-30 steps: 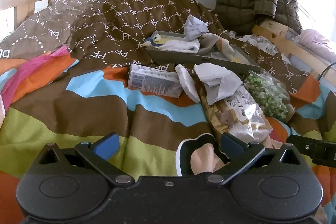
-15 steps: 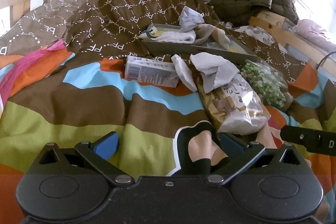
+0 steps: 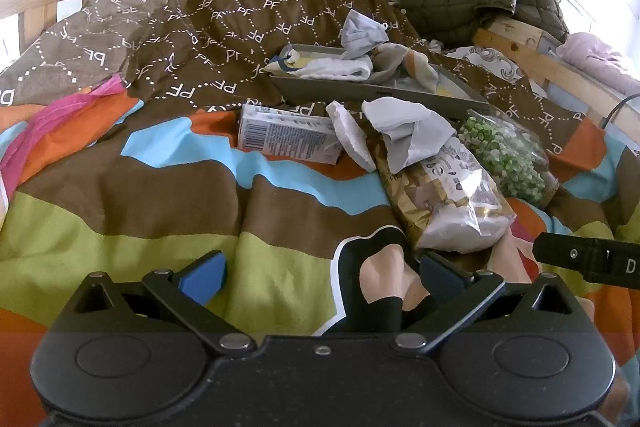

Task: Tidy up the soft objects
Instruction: 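Move both grippers back over the remaining white cloths and bread bag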

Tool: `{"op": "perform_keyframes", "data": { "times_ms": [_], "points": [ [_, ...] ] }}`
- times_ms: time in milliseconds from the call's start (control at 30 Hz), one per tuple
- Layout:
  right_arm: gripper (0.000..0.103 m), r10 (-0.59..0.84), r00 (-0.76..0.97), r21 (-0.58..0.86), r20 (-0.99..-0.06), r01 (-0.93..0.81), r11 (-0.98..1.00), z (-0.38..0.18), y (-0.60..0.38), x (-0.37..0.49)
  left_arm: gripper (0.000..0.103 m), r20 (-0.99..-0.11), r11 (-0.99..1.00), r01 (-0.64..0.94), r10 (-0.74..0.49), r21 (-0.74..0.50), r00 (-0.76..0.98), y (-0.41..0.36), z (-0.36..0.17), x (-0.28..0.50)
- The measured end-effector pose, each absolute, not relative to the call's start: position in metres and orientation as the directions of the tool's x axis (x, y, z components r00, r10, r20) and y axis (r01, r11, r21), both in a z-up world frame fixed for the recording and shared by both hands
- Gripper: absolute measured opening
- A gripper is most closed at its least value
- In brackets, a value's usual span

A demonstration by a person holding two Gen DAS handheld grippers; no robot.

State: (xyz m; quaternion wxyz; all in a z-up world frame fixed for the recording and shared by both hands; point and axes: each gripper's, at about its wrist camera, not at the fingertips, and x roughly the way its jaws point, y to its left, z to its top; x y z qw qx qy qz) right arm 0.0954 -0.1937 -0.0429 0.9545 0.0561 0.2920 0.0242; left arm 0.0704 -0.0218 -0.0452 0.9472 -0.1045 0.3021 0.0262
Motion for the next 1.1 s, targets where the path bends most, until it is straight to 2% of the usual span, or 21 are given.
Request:
{"op": "perform_keyframes", "data": {
  "times_ms": [433, 1100],
  "points": [
    [0.102, 0.105, 0.838, 0.144, -0.535, -0.032, 0.989, -0.042, -0.194, 0.097, 0.102, -0.572, 0.978, -0.119, -0.001, -0.171, 0.82, -0.017, -0.043, 0.071],
    [0.102, 0.152, 0.856, 0.154, -0.494, -0.086, 0.984, -0.041, -0.18, 0.116, 0.102, -0.519, 0.98, -0.121, 0.023, -0.157, 0.855, -0.001, -0.026, 0.087]
  ]
}}
